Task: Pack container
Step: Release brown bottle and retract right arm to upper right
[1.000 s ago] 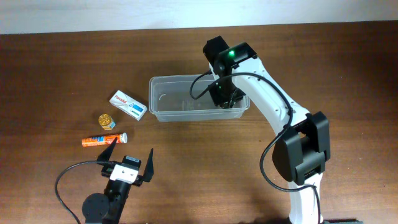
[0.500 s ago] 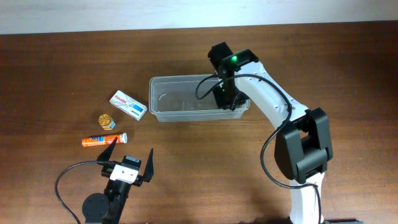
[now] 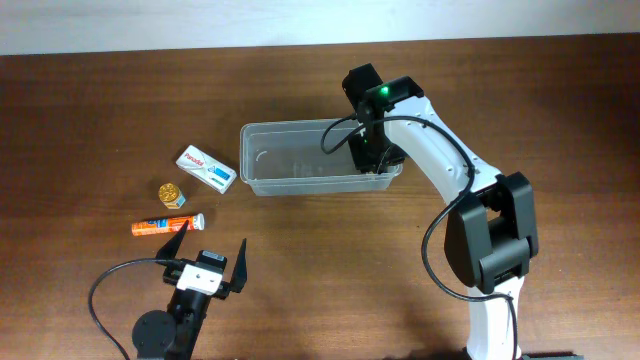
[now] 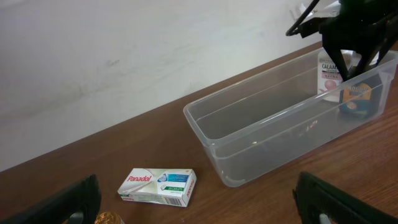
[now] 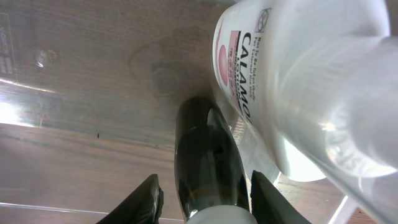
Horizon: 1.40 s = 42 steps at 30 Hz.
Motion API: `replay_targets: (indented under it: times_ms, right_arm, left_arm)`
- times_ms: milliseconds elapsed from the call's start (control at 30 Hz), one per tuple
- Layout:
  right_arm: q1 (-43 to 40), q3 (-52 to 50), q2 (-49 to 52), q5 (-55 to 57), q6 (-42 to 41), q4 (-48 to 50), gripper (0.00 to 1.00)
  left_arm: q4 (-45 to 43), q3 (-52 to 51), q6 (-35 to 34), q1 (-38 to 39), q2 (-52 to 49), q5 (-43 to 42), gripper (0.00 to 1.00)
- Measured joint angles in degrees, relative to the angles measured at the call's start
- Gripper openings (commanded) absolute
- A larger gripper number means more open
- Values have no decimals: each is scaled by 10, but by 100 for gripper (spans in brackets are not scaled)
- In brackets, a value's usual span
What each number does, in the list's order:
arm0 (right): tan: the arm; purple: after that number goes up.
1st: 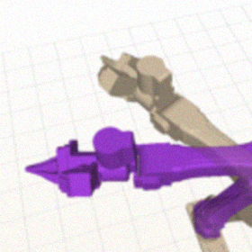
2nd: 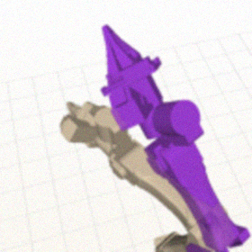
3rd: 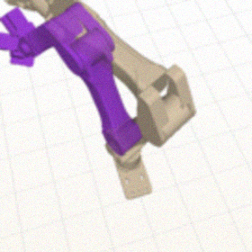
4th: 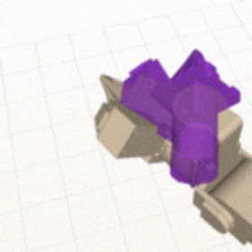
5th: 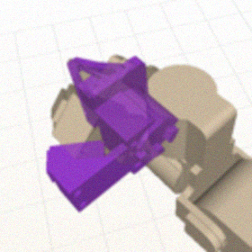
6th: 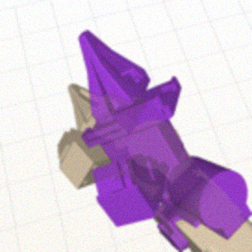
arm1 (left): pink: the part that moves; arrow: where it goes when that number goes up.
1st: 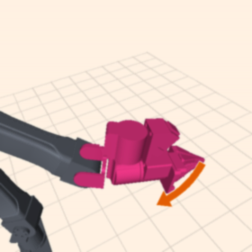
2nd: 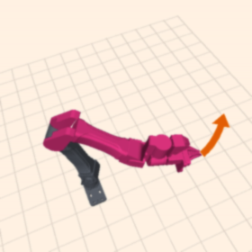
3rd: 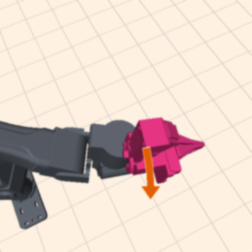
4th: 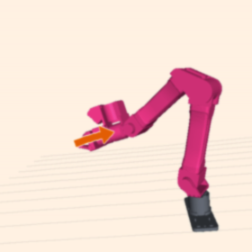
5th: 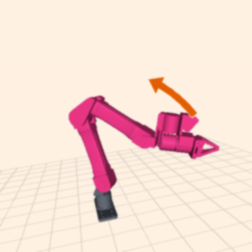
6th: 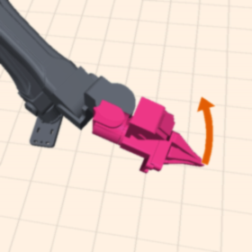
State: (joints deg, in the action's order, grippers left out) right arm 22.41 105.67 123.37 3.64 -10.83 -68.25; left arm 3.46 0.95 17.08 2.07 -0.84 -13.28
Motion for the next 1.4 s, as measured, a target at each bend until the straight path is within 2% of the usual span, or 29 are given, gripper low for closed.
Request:
replay_targets:
  times_ms: [300,467,633,800,900,1067,1400]
  right_arm:
    - [0,0,0,0,-1,-2,53]
    - [1,32,0,-3,3,-41,60]
    - [5,136,0,-9,6,-101,68]
    - [8,289,0,-11,7,-184,77]
    - [0,362,-2,-9,6,-221,99]
    - [-57,429,-7,2,8,-246,98]
    - [-258,434,-7,20,8,-248,98]
  left_arm:
    - [0,0,0,0,0,0,100]
    - [0,0,0,0,0,0,100]
    - [0,0,0,0,0,0,100]
    - [0,0,0,0,0,0,100]
    - [0,0,0,0,0,0,100]
    - [0,0,0,0,0,0,100]
    - [0,0,0,0,0,0,100]
